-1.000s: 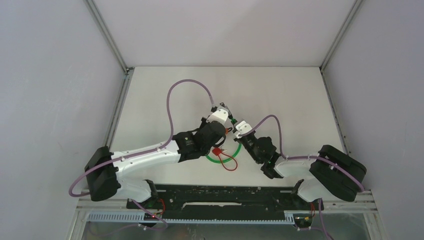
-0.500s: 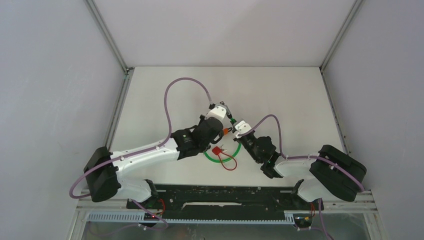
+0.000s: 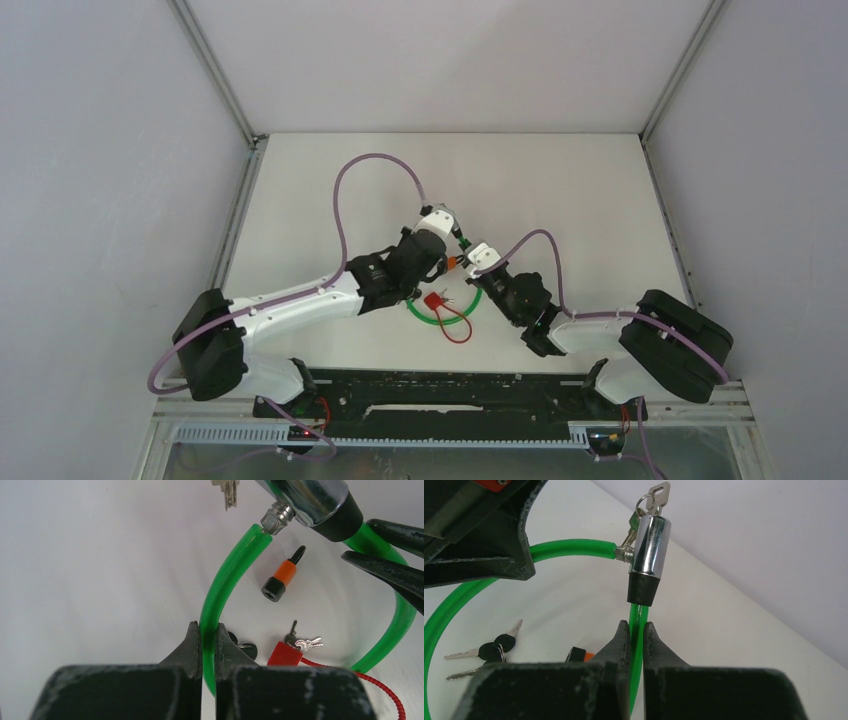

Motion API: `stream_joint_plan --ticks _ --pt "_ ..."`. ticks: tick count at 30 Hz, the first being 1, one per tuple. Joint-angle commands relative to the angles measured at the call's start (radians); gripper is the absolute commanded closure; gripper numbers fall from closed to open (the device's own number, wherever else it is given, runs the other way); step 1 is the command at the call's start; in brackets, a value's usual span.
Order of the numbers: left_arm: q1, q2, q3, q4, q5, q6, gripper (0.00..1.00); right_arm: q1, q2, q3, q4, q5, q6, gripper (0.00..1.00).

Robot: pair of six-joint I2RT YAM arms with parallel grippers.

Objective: Lock with the key
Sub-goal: Lock the lock.

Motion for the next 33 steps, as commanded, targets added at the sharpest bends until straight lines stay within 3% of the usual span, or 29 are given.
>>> stream_joint_plan --ticks 1,11,30,33 --pt "-0.009 -0.017 0.132 0.351 0.074 -0.019 1.00 0.062 0.017 0.023 -0.048 -0.258 0.026 1.00" --pt "-0.009 -0.100 0.031 0.360 0.056 -0.054 0.99 0.033 0.013 0.023 -0.023 -0.163 0.099 1.00" --pt "-0.009 -0.117 0.006 0.349 0.089 -0.077 0.61 -0.010 -0.002 0.023 -0.027 -0.100 0.182 1.00" --pt "-0.009 -0.116 0.002 0.350 0.097 -0.081 0.58 -0.012 -0.004 0.023 -0.027 -0.095 0.186 1.00"
